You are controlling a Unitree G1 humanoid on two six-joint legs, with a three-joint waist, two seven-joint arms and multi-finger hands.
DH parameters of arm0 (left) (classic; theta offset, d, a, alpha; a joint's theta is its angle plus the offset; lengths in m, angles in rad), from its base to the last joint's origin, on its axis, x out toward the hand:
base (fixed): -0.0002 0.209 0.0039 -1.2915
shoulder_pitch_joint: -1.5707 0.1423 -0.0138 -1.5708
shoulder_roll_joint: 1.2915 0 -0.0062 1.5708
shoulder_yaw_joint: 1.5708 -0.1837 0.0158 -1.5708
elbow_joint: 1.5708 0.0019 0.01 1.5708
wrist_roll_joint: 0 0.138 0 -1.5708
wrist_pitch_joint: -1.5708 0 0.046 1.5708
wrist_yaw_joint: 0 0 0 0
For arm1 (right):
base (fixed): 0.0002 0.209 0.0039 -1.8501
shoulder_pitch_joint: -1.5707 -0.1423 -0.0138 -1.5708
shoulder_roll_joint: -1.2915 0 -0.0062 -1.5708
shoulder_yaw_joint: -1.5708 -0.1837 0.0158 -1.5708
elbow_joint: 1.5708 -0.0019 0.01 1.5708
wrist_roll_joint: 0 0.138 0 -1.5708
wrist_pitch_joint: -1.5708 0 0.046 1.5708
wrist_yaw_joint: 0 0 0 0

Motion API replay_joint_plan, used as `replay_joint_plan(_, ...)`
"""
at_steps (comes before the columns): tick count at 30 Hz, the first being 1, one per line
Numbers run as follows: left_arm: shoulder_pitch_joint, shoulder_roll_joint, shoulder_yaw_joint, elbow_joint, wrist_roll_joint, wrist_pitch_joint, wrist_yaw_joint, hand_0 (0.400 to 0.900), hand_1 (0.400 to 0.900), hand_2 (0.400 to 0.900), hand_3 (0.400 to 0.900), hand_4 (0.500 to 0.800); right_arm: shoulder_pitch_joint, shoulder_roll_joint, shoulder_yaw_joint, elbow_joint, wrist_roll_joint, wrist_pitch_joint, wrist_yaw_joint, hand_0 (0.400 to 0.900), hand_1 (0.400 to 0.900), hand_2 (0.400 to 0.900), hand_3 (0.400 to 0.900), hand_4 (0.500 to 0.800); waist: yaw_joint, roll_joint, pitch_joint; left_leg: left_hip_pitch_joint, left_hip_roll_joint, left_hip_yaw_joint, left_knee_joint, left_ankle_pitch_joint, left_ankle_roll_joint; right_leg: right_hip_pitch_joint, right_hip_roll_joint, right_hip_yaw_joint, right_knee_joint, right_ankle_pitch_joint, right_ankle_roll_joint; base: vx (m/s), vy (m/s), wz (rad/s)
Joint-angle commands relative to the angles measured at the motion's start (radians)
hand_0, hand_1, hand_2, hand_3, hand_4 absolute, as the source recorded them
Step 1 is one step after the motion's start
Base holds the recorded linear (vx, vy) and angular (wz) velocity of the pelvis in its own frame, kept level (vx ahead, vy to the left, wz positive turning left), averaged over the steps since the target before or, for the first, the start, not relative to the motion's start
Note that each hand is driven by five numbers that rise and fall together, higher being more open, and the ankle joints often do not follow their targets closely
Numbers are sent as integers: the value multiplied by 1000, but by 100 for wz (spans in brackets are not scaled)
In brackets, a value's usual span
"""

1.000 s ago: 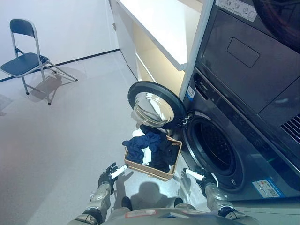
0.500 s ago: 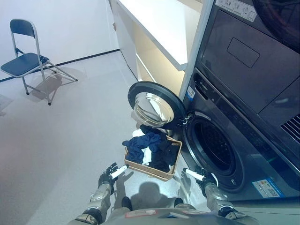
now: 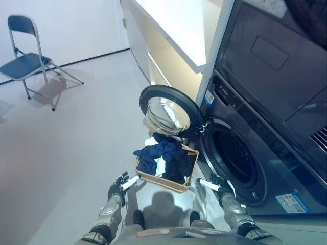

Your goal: Put the clothes in the basket into the washing machine.

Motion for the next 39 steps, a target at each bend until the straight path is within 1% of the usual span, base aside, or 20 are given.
replay_joint_plan(1, -115, 57, -15, -137, -27, -110, 17, 900, 900, 900, 900, 800, -202, -61, 84, -100, -167, -57, -16, 900, 900, 900, 900, 800, 25, -50, 146, -73, -25, -83, 147, -134, -5, -164, -34, -36, 138, 48, 27, -293, -30, 15)
replay_joint_plan(3, -129, 86, -30, -262, -31, -128, 28, 900, 900, 900, 900, 800, -288, -113, 141, -147, -240, -53, -23, 900, 900, 900, 900, 800, 41, -51, 195, -195, -16, -102, 237, -140, -10, -279, -58, -43, 223, 39, 21, -253, -35, 21)
replay_joint_plan(4, -129, 86, -29, -263, -30, -127, 29, 900, 900, 900, 900, 800, -290, -113, 141, -146, -240, -53, -23, 900, 900, 900, 900, 800, 40, -51, 190, -206, -16, -103, 244, -142, -10, -288, -59, -43, 228, 37, 21, -151, -21, 20)
replay_joint_plan(5, -134, 100, -39, -314, -31, -132, 35, 900, 900, 900, 900, 800, -326, -135, 155, -151, -256, -52, -28, 900, 900, 900, 900, 800, 47, -50, 198, -257, -17, -113, 272, -141, -11, -330, -63, -47, 251, 33, 19, -154, -41, 33)
replay_joint_plan(6, -159, 113, -55, -374, -27, -139, 52, 900, 900, 900, 900, 800, -410, -163, 191, -124, -298, -47, -51, 900, 900, 900, 900, 800, 68, -44, 220, -347, -15, -134, 313, -139, -14, -416, -74, -59, 311, 19, 18, -157, -39, 34)
replay_joint_plan(7, -160, 113, -54, -374, -27, -138, 52, 900, 900, 900, 900, 800, -412, -163, 192, -122, -298, -47, -51, 900, 900, 900, 900, 800, 65, -45, 214, -356, -17, -135, 312, -135, -13, -424, -76, -60, 309, 23, 18, -157, -46, 44)
replay_joint_plan(8, -171, 123, -61, -432, -23, -140, 65, 900, 900, 900, 900, 800, -452, -182, 195, -112, -312, -42, -64, 900, 900, 900, 900, 800, 79, -39, 225, -400, -17, -144, 323, -130, -14, -462, -84, -72, 331, 17, 17, -230, -66, 53)
replay_joint_plan(9, -207, 142, -72, -497, -18, -149, 92, 900, 900, 900, 900, 800, -554, -204, 207, -79, -328, -33, -99, 900, 900, 900, 900, 800, 99, -29, 264, -495, -15, -160, 358, -120, -16, -560, -100, -81, 393, 15, 16, -222, -68, 51)
replay_joint_plan(10, -208, 141, -71, -498, -17, -147, 93, 900, 900, 900, 900, 800, -557, -204, 208, -77, -328, -34, -99, 900, 900, 900, 900, 800, 98, -30, 258, -510, -15, -160, 373, -129, -16, -575, -102, -78, 407, 6, 16, -245, -66, 42)
replay_joint_plan(13, -241, 177, -80, -617, 3, -163, 121, 900, 900, 900, 900, 800, -718, -261, 211, 48, -323, -35, -144, 900, 900, 900, 900, 800, 138, -13, 294, -659, -19, -185, 427, -119, -10, -725, -114, -78, 485, -2, 10, -194, -40, 19)
replay_joint_plan(16, -297, 207, -92, -693, 3, -187, 154, 900, 900, 900, 900, 800, -871, -349, 225, 165, -327, -33, -188, 900, 900, 900, 900, 800, 162, -2, 311, -874, -28, -212, 552, -141, -5, -934, -140, -51, 631, -40, 5, -202, -28, 18)
replay_joint_plan(17, -297, 207, -91, -693, 3, -187, 155, 900, 900, 900, 900, 800, -871, -349, 226, 166, -327, -33, -188, 900, 900, 900, 900, 800, 162, -3, 307, -881, -28, -211, 556, -143, -5, -942, -140, -50, 635, -41, 5, -63, -54, 29)
replay_joint_plan(18, -319, 225, -91, -747, 18, -195, 177, 900, 900, 900, 900, 800, -914, -381, 239, 214, -345, -25, -207, 900, 900, 900, 900, 800, 171, 6, 305, -970, -29, -222, 644, -203, -8, -1031, -148, -33, 738, -105, 12, 34, -38, 17)
replay_joint_plan(19, -319, 225, -90, -748, 18, -194, 178, 900, 900, 900, 900, 800, -917, -381, 240, 216, -345, -26, -207, 900, 900, 900, 900, 800, 170, 5, 298, -982, -30, -222, 648, -204, -8, -1043, -150, -31, 743, -106, 12, -8, -30, 21)
replay_joint_plan(22, -346, 254, -85, -823, 23, -210, 211, 900, 900, 900, 900, 800, -985, -439, 260, 272, -376, -12, -236, 900, 900, 900, 900, 800, 185, 16, 292, -1150, -57, -238, 817, -259, 7, -1219, -168, -7, 907, -166, -8, -84, 22, 8)
replay_joint_plan(26, -357, 282, -85, -908, 13, -224, 251, 900, 900, 900, 900, 800, -1028, -474, 263, 318, -366, -4, -254, 900, 900, 900, 900, 800, 210, 29, 287, -1316, -83, -244, 996, -317, 23, -1395, -205, 35, 1075, -227, -34, -55, 2, 4)
replay_joint_plan(27, -363, 302, -84, -958, 8, -226, 267, 900, 900, 900, 900, 800, -1059, -493, 271, 320, -360, -2, -266, 900, 900, 900, 900, 800, 221, 39, 294, -1378, -87, -249, 1063, -339, 33, -1463, -221, 57, 1144, -250, -39, -35, 4, 10)
replay_joint_plan(30, -351, 305, -95, -1003, -10, -227, 272, 900, 900, 900, 900, 800, -1083, -505, 284, 315, -345, -2, -260, 900, 900, 900, 900, 800, 234, 45, 300, -1454, -94, -254, 1149, -366, 50, -1555, -230, 87, 1248, -284, -47, -12, 6, 3)
replay_joint_plan(34, -343, 315, -105, -1029, -29, -228, 282, 900, 900, 900, 900, 800, -1108, -476, 324, 310, -368, 2, -247, 900, 900, 900, 900, 800, 245, 69, 333, -1484, -98, -260, 1214, -385, 59, -1577, -237, 93, 1305, -304, -49, 0, 0, 0)
replay_joint_plan(39, -319, 311, -106, -1046, -42, -227, 300, 900, 900, 900, 900, 800, -1126, -445, 325, 304, -366, 2, -249, 900, 900, 900, 900, 800, 259, 99, 363, -1496, -106, -276, 1261, -394, 66, -1577, -236, 92, 1345, -314, -53, 0, 0, 0)
